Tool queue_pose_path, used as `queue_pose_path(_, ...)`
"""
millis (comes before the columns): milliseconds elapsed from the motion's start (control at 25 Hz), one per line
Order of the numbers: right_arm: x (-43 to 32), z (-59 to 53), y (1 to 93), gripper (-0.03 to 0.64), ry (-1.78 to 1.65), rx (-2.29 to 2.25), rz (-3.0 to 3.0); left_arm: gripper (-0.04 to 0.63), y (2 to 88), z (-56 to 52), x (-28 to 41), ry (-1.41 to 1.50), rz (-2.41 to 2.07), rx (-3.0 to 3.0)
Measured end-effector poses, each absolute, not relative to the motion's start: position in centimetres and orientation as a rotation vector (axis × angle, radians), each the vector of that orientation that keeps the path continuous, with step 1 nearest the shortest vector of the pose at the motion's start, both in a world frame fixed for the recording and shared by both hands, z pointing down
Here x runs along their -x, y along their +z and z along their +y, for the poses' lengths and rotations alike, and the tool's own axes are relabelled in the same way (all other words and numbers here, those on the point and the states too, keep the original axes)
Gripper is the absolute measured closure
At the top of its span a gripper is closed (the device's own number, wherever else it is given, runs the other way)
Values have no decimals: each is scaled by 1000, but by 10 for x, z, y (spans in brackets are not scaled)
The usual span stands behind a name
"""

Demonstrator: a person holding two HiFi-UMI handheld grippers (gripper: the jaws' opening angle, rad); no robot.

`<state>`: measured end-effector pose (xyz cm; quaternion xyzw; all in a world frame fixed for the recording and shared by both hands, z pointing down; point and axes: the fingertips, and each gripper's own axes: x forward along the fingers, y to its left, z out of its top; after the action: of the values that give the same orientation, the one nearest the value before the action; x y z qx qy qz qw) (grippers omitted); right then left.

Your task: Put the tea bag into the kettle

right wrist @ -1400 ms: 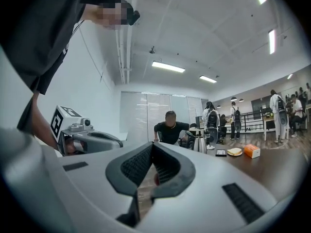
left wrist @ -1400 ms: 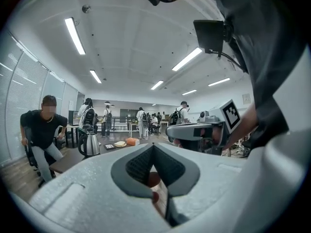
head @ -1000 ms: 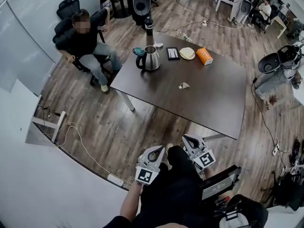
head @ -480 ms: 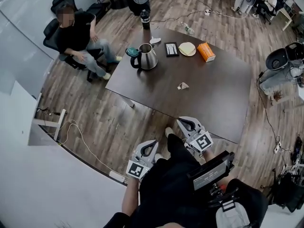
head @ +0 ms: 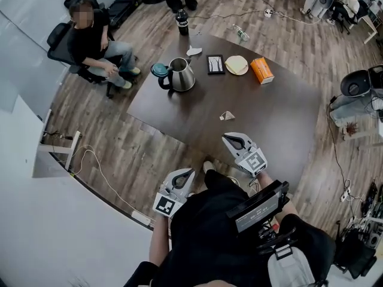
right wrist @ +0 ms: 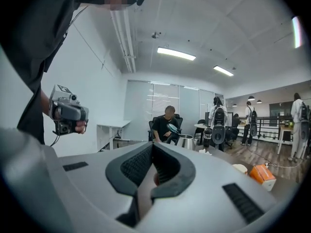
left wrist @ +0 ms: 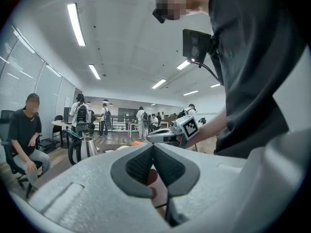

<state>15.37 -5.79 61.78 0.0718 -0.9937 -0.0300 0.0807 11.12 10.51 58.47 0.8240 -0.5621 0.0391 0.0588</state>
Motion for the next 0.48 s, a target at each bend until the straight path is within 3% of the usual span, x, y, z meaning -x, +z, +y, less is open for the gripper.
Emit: queue_pose_path(480, -149, -179, 707, 611, -42, -194, -2781, 595, 599, 83, -94, 131, -1792, -2337)
